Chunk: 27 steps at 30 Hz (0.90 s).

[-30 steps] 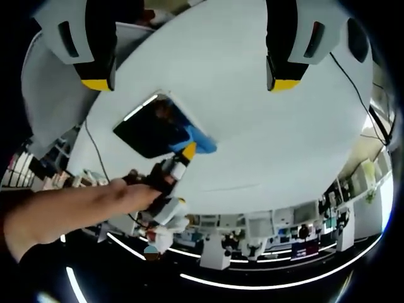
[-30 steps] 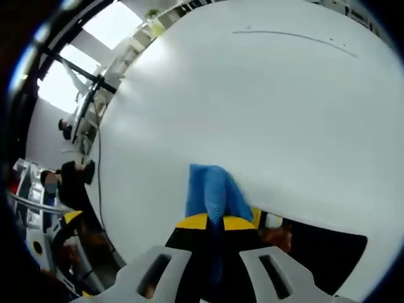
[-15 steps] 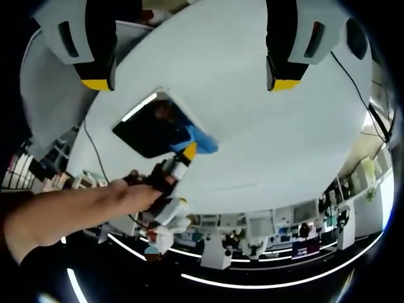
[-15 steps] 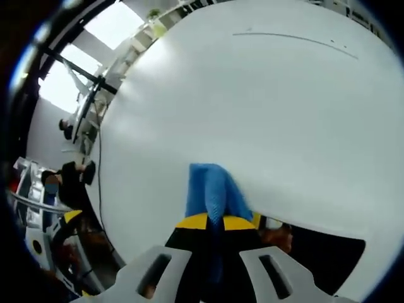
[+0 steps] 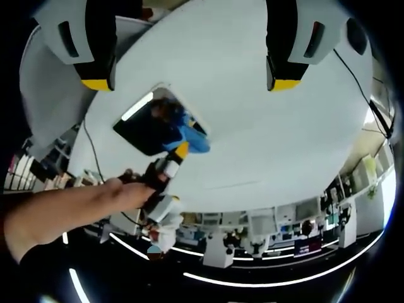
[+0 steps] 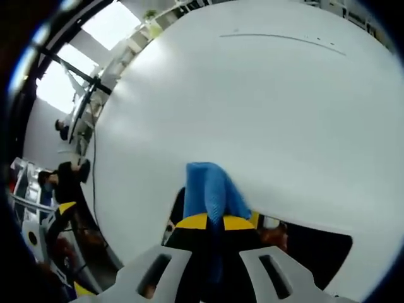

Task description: Wipe the mirror surface with the cleaning cloth until all visible marks leave the cleaned area.

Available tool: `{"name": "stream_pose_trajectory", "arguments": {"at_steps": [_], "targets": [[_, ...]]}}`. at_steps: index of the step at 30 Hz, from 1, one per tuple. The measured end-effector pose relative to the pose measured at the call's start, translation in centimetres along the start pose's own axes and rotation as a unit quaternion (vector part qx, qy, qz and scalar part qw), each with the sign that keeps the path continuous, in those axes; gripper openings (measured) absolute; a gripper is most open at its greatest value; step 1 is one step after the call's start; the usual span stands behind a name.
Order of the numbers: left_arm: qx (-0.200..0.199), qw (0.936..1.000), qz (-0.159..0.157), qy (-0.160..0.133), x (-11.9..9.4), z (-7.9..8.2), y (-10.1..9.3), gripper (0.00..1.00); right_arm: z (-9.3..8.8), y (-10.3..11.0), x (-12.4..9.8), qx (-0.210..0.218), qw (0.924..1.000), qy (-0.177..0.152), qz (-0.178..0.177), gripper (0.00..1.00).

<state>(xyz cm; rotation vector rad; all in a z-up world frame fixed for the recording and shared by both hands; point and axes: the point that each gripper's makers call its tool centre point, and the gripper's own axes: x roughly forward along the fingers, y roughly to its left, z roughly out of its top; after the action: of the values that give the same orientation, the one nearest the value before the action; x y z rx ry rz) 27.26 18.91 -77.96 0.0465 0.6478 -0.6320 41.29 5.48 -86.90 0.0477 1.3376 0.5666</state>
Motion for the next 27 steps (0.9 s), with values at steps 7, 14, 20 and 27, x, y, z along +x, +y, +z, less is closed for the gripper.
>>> {"name": "stream_pose_trajectory", "arguments": {"at_steps": [7,14,20,27], "targets": [[0.003,1.0000,-0.002,0.002,-0.2,-0.1,0.0,1.00,-0.2,-0.8,-0.2,0.005,1.0000,-0.003,-0.004,0.01],[0.007,1.0000,-0.005,0.001,-0.3,0.0,-0.2,1.00,-0.8,-1.8,-1.0,0.012,0.9999,-0.003,-0.011,0.01],[0.008,0.9999,-0.006,0.003,0.0,0.0,-0.2,1.00,-0.9,-2.5,-1.2,0.020,0.9997,-0.004,-0.015,0.01],[0.011,0.9999,-0.006,0.000,0.0,0.4,-0.5,1.00,-1.3,-2.2,-1.2,0.016,0.9996,-0.003,-0.021,0.01]]}}
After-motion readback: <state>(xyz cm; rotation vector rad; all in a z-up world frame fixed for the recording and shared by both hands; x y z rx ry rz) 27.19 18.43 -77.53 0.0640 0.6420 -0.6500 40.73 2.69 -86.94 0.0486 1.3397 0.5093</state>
